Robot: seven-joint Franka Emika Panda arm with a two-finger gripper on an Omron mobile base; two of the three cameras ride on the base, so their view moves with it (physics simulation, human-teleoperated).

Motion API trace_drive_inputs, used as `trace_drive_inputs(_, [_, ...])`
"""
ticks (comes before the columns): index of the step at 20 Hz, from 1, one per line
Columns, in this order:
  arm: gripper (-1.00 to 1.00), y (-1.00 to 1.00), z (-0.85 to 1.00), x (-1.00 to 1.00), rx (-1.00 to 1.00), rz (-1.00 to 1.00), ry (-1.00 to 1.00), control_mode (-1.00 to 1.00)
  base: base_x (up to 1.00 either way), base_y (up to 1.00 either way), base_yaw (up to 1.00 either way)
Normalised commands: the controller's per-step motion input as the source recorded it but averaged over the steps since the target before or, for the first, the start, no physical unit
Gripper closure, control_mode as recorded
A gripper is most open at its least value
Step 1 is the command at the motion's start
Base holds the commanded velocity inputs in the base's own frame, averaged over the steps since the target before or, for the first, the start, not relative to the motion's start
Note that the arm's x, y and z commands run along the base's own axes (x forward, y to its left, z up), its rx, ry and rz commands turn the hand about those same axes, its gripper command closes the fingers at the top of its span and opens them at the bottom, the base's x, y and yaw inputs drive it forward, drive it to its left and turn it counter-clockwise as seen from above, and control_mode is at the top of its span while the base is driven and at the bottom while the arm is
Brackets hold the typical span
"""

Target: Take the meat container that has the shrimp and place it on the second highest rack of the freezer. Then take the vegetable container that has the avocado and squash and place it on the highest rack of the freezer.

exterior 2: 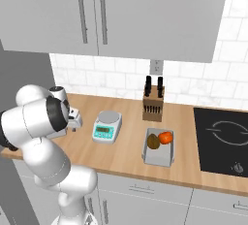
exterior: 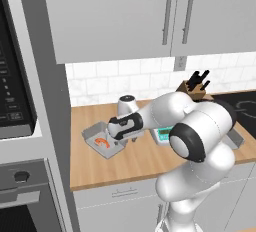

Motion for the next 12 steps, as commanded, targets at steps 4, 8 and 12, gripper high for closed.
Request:
trace_drive_inputs(4, [-1.0,0.0,0.0,0.0,0.0,0.0,0.0,-1.0,0.0,0.0,0.0])
trace_drive_inputs(8, [1.0,0.0,0.0,0.0,0.0,0.0,0.0,-1.0,0.0,0.0,0.0])
trace_drive_inputs(12, [1.0,0.0,0.0,0.0,0.0,0.0,0.0,-1.0,0.0,0.0,0.0])
